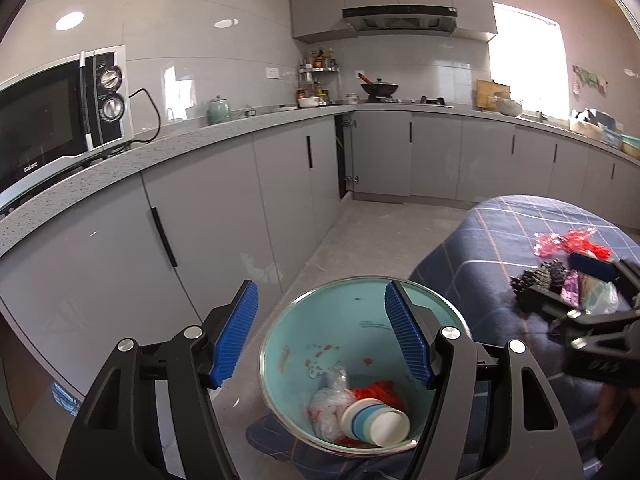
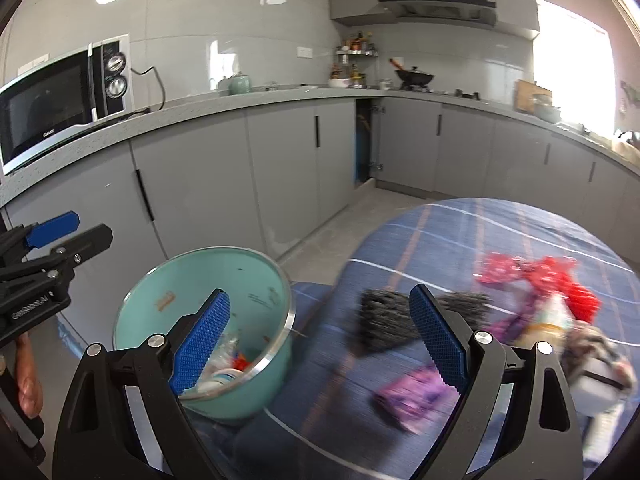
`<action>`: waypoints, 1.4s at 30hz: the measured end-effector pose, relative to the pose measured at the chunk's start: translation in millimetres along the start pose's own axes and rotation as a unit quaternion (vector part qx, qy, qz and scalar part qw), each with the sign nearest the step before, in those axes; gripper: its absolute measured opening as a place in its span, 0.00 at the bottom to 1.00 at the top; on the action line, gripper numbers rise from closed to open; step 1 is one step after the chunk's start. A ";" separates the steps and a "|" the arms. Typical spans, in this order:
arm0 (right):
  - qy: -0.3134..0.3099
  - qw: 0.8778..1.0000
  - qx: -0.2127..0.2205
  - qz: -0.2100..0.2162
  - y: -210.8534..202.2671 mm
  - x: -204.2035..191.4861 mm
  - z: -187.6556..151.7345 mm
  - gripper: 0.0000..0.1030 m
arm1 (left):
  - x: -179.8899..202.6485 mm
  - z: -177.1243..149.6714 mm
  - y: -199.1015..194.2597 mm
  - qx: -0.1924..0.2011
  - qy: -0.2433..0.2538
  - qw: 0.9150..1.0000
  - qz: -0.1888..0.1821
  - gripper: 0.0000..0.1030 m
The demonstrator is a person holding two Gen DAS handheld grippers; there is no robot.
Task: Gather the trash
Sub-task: 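Move both open tools back toward the table, then grasp the clear plastic bag with the left tool while the right tool grasps the white sponge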
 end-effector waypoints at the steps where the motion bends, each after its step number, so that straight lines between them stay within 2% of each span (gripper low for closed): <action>1: 0.001 1.000 0.003 -0.006 -7.1 6.4 -0.4 0.87 | 4.7 0.0 -0.6 0.000 0.004 1.000 -0.004 0.68; 14: 0.056 0.993 0.017 -0.104 -100.3 121.9 -34.1 0.87 | 107.6 -1.7 -17.2 0.008 0.065 0.995 -0.079 0.69; 20: 0.083 0.981 0.001 -0.173 -128.0 176.5 -65.3 0.87 | 154.8 -3.6 -19.8 0.007 0.085 0.990 -0.111 0.70; 26: 0.102 0.970 -0.022 -0.221 -132.2 211.9 -92.1 0.87 | 208.2 -4.3 -21.9 0.006 0.105 0.984 -0.145 0.70; 34: 0.128 0.962 -0.058 -0.234 -114.7 238.0 -111.3 0.86 | 273.6 -1.9 -18.5 0.014 0.147 0.972 -0.180 0.70; 40: 0.143 0.959 -0.071 -0.236 -110.1 250.8 -115.2 0.86 | 303.7 -16.2 2.4 -0.010 0.166 0.968 -0.187 0.70; 42: 0.152 0.958 -0.085 -0.228 -103.5 255.2 -120.5 0.80 | 307.2 -21.0 8.1 -0.020 0.166 0.967 -0.191 0.70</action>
Point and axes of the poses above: each gripper's, at about its wrist camera, not at the fingertips, and y roughly the way its jaws point, x to its right, z to its top, the point moved 8 cm from there along y, roughly the way its jaws point, and after that the axes turned 1 degree about z, right-handed, at the moved point
